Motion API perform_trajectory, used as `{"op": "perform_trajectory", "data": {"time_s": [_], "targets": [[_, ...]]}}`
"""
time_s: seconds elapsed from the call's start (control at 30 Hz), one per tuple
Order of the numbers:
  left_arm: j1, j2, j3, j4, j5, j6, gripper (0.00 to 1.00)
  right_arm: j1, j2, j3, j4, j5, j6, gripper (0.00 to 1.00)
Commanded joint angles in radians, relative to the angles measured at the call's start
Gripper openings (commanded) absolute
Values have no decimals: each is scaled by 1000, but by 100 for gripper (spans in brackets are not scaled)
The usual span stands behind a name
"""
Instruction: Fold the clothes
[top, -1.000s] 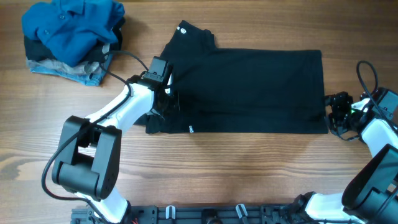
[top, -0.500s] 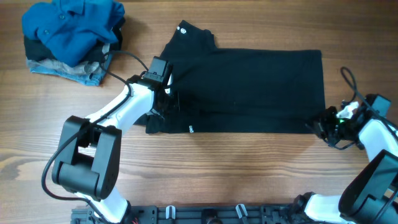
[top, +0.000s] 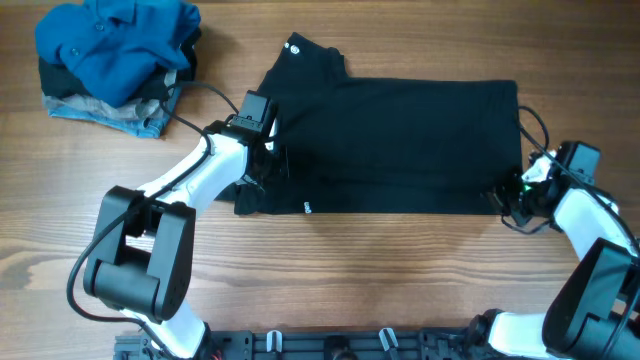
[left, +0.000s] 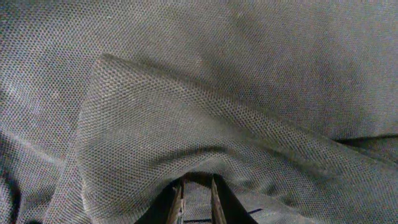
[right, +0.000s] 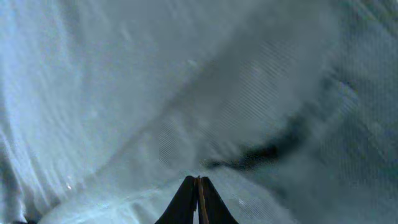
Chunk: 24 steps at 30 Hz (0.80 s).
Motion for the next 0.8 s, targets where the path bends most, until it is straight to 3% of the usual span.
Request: {"op": "perform_trajectory", "data": {"time_s": [0.0, 0.1, 0.23, 0.33, 0.47, 0.77], "targets": [[-1, 11, -8, 5, -13, 20, 15, 28, -9, -7, 91, 44, 66, 4], [-1, 11, -8, 3, -13, 20, 15, 28, -11, -2, 175, 2, 113, 4], [-1, 11, -8, 2, -13, 19, 15, 29, -11, 22, 96, -157, 47, 4], [-1, 11, -8, 4, -13, 19, 16, 29, -11, 18, -69, -75, 46, 4], [-1, 11, -8, 4, -13, 19, 17, 29, -11, -6, -125, 37, 47, 4], [-1, 11, -8, 6, -13, 19, 17, 29, -11, -91, 50, 59, 64, 4]]}}
